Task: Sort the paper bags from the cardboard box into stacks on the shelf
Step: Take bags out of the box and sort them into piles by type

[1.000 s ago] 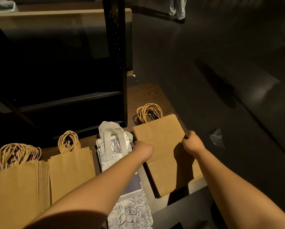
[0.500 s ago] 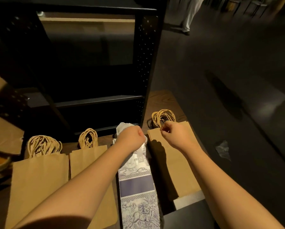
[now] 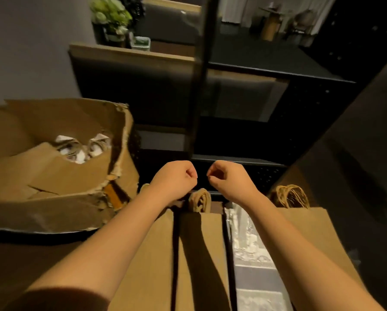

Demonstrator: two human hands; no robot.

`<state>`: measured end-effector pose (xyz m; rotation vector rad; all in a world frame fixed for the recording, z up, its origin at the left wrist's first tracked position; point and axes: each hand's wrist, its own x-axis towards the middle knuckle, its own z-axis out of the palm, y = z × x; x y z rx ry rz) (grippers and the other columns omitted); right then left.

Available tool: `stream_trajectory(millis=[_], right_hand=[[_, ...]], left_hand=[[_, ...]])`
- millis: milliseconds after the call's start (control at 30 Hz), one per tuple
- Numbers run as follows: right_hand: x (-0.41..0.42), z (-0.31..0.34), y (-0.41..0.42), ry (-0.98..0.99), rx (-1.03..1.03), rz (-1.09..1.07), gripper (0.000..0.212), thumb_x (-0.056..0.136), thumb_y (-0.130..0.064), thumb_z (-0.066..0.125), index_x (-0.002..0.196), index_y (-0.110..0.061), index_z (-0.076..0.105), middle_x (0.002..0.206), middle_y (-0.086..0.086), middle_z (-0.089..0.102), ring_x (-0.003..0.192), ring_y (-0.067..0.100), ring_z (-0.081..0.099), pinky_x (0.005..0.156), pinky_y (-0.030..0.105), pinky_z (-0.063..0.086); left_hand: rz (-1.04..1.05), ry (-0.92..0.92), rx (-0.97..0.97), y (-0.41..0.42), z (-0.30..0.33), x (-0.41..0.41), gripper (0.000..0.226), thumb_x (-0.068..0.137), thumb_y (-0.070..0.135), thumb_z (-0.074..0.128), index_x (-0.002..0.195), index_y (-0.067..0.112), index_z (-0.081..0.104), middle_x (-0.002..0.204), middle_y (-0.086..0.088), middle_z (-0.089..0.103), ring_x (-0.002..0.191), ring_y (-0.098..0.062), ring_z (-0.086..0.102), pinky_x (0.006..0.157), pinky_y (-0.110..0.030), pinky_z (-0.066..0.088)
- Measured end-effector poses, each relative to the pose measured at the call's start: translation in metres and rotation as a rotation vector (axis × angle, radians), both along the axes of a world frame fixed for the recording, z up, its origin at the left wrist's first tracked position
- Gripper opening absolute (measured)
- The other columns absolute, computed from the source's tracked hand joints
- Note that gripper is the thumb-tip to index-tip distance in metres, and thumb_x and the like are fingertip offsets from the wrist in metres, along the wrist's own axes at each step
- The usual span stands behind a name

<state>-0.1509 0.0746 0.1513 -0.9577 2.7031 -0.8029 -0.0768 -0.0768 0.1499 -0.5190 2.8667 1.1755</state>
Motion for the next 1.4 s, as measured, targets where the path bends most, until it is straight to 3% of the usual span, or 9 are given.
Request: stream_trajectory(millis=[333,500,667,767,900,1000,1100,1233,1400], right_hand=[[0.054,0.044,-0.211,-0.032,-0.128,0.143,0.010,0.088,-0.019,0.064,0.083,-0.027,0.064,0.078,-0.014,0.062,0.075,0.001,0.057,0.066,0.017,0.045],[0.081,0.031,-0.301,-0.219,-0.075,0.172,0.007,0.092,-0.015,0.061,0.094,-0.019,0.066,0.088,-0.003,0.066,0.080,0.012,0.062,0.070,0.026,0.053],[0.084,-0.008,-0.366,-0.069,0.359,0.315,0.023,0.091,-0.018,0.061,0.114,-0.015,0.063,0.109,0.004,0.066,0.096,0.019,0.062,0.079,0.029,0.053],[0.084,-0.034,-0.388,-0.181,0.640,0.392,0.038,0.090,-0.021,0.065,0.126,-0.011,0.058,0.120,0.008,0.061,0.105,0.023,0.059,0.083,0.030,0.051],[0.072,-0.078,-0.397,-0.315,0.626,0.304,0.056,0.086,-0.022,0.069,0.138,-0.016,0.046,0.139,0.008,0.045,0.122,0.027,0.050,0.097,0.034,0.049],[0.059,-0.104,-0.386,-0.368,0.550,0.076,0.071,0.083,-0.019,0.072,0.144,-0.019,0.036,0.149,0.010,0.031,0.131,0.032,0.041,0.102,0.039,0.047],[0.047,-0.112,-0.378,-0.594,0.531,-0.113,0.081,0.084,-0.017,0.072,0.148,-0.010,0.025,0.145,0.013,0.039,0.129,0.031,0.046,0.100,0.036,0.048],[0.038,-0.113,-0.383,-0.741,0.364,-0.240,0.083,0.083,-0.011,0.072,0.149,-0.011,0.022,0.142,0.014,0.042,0.124,0.031,0.050,0.090,0.035,0.050],[0.038,-0.116,-0.382,-0.799,0.278,-0.291,0.084,0.080,-0.006,0.074,0.147,-0.009,0.024,0.141,0.015,0.044,0.126,0.033,0.048,0.094,0.035,0.047]], left_hand=[[0.133,0.083,0.022,-0.205,0.042,0.082,0.011,0.090,0.022,0.058,0.087,0.028,0.066,0.078,0.009,0.062,0.076,-0.010,0.059,0.063,-0.025,0.045],[0.168,0.051,-0.002,-0.295,0.027,0.113,0.012,0.090,0.022,0.059,0.084,0.030,0.065,0.079,0.012,0.062,0.075,-0.008,0.058,0.061,-0.025,0.043],[0.199,-0.052,-0.026,-0.364,-0.003,0.124,0.010,0.090,0.019,0.058,0.088,0.025,0.066,0.081,0.010,0.060,0.073,-0.009,0.055,0.064,-0.027,0.044],[0.223,-0.260,-0.103,-0.402,-0.032,0.126,0.027,0.090,0.022,0.059,0.116,0.022,0.062,0.116,-0.003,0.062,0.099,-0.019,0.058,0.080,-0.031,0.049],[0.297,-0.513,-0.148,-0.438,-0.060,0.129,0.059,0.092,0.023,0.057,0.146,0.012,0.036,0.138,-0.013,0.050,0.118,-0.029,0.053,0.094,-0.035,0.047],[0.294,-0.640,-0.124,-0.455,-0.074,0.129,0.049,0.095,0.023,0.054,0.139,0.004,0.044,0.132,-0.016,0.053,0.116,-0.029,0.053,0.096,-0.036,0.044],[0.335,-0.642,-0.149,-0.466,-0.084,0.125,0.046,0.092,0.019,0.054,0.135,0.005,0.046,0.127,-0.016,0.056,0.114,-0.031,0.055,0.098,-0.039,0.047],[0.347,-0.664,-0.229,-0.471,-0.094,0.121,0.049,0.084,0.015,0.056,0.131,0.009,0.045,0.111,-0.011,0.059,0.097,-0.028,0.060,0.084,-0.039,0.054],[0.290,-0.678,-0.245,-0.471,-0.092,0.118,0.034,0.082,0.022,0.066,0.112,0.011,0.056,0.096,-0.006,0.059,0.089,-0.024,0.061,0.080,-0.036,0.055]])
